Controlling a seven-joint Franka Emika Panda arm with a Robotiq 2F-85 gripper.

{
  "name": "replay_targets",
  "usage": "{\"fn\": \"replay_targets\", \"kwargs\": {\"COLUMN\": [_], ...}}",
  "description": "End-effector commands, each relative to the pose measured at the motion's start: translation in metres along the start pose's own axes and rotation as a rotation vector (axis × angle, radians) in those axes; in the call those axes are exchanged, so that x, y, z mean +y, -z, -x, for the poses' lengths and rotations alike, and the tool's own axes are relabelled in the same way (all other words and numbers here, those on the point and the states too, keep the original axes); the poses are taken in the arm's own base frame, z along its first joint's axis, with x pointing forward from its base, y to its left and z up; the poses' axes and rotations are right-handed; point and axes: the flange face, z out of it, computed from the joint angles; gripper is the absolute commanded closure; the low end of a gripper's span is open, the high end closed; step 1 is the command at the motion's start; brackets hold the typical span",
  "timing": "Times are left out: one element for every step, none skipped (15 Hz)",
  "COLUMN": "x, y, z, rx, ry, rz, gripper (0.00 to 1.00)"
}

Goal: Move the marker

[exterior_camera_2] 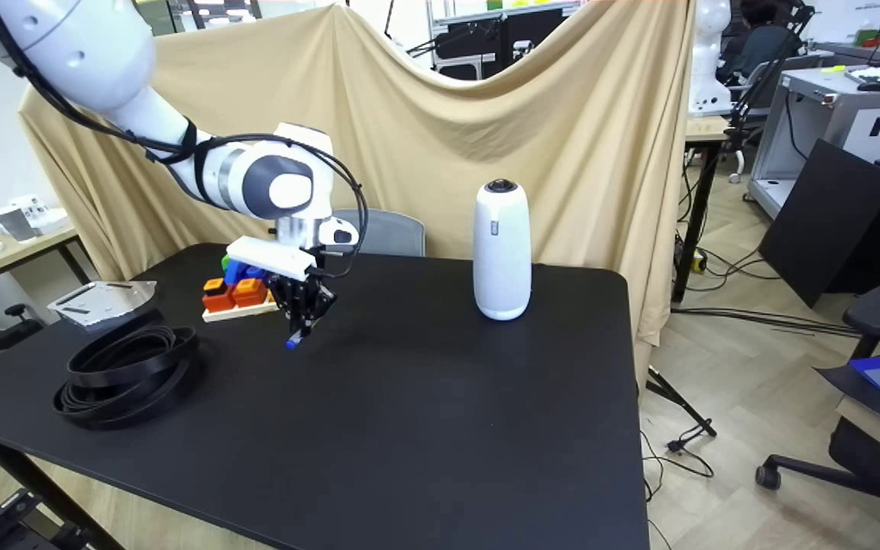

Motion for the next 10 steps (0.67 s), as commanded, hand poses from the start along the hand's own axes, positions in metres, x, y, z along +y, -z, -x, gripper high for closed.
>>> {"fn": "replay_targets", "kwargs": {"x": [-0.012,-0.015,-0.017,-0.019,-0.020,-0.021,-0.021,-0.022,-0.022,-0.022], "y": [-0.014,-0.020,-0.025,-0.030,-0.034,-0.037,-0.040,-0.042,-0.043,-0.044], "z": [-0.010,-0.011,-0.012,-0.012,-0.013,-0.014,-0.014,-0.015,-0.015,-0.015], "rx": [-0.039,-0.050,-0.062,-0.071,-0.078,-0.083,-0.088,-0.093,-0.097,-0.100], "ry": [0.044,0.052,0.058,0.063,0.067,0.071,0.073,0.073,0.073,0.072], "rz": [-0.024,-0.026,-0.027,-0.026,-0.024,-0.024,-0.024,-0.023,-0.021,-0.019], "gripper": [0.95,0.95,0.95,0.95,0.95,0.95,0.95,0.95,0.54,0.53]}}
